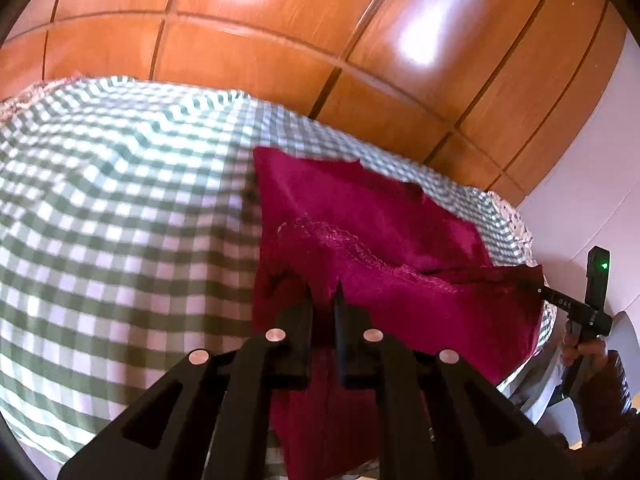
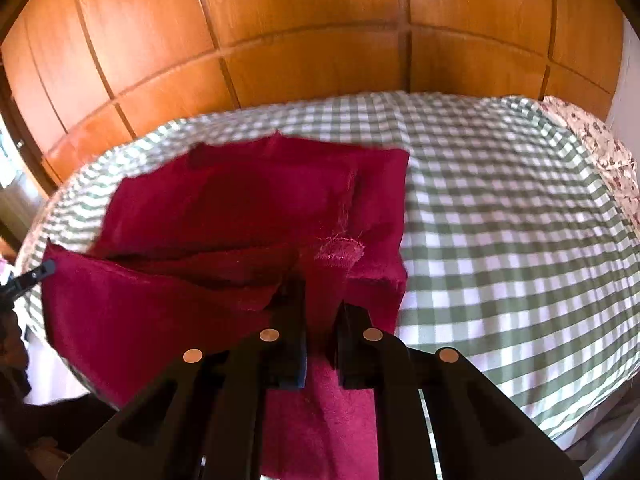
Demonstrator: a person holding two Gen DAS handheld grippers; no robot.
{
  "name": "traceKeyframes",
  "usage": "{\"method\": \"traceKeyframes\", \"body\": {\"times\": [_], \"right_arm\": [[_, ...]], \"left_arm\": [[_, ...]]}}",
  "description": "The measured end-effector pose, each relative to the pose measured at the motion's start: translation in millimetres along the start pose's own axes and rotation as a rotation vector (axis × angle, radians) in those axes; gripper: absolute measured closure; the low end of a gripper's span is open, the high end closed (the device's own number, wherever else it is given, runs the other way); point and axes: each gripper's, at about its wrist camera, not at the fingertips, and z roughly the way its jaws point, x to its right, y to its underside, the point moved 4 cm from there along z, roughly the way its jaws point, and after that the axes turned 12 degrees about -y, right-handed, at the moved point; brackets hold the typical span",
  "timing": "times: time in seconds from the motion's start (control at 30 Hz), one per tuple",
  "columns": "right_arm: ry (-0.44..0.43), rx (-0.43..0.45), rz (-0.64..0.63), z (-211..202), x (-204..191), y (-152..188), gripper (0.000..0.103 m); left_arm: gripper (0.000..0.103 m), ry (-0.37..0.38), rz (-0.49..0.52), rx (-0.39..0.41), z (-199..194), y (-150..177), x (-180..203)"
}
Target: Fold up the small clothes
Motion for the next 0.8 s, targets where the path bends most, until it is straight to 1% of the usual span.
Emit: {"method": "traceKeyframes", "body": {"times": [0.1, 0.17, 0.23, 0.33, 0.4, 0.47, 0.53, 0.6, 0.67, 0.8], "right_arm": [[-0.011, 0.046, 0.010, -7.0, 2.2, -20.3, 0.094], [-0.013, 0.078, 0.026, -5.8, 6.5, -37.2, 0.094], [-0.003, 0.105, 0.033, -0.9, 10.2, -54.7, 0.094], [0.011, 0.130, 0.054, 15.7, 19.9, -85.4, 0.094], [0.031, 0.135, 0.072, 35.5, 30.7, -110.1, 0.094], [0.044, 0.128, 0.087, 55.1, 42.8, -128.5, 0.094], [0.064, 0.115, 0.100, 76.2, 53.2, -141.6, 0.094], [0.109, 0.088, 0.114, 102.9, 66.0, -151.7, 0.096], [0.125, 0.054, 0.143, 126.8, 79.2, -152.0, 0.096], [0.160, 0.004, 0.173, 157.3, 98.4, -140.0, 0.096]], "left_arm": [[0.096, -0.015, 0.032, 0.051, -0.9, -23.9, 7.6], [0.096, -0.018, 0.032, 0.081, 4.0, -47.2, 11.3], [0.096, -0.038, 0.042, 0.106, 10.1, -65.9, 14.9], [0.096, -0.082, 0.041, 0.127, 33.7, -103.0, 20.2], [0.096, -0.114, 0.040, 0.126, 51.1, -119.5, 22.8], [0.096, -0.146, 0.040, 0.101, 76.0, -134.7, 24.1], [0.096, -0.193, 0.040, 0.068, 104.6, -145.7, 24.4], [0.096, -0.234, 0.044, 0.038, 127.9, -147.1, 23.0], [0.096, -0.272, 0.035, -0.012, 155.4, -146.1, 17.3], [0.096, -0.343, 0.022, -0.078, 191.6, -137.8, 7.7]]}}
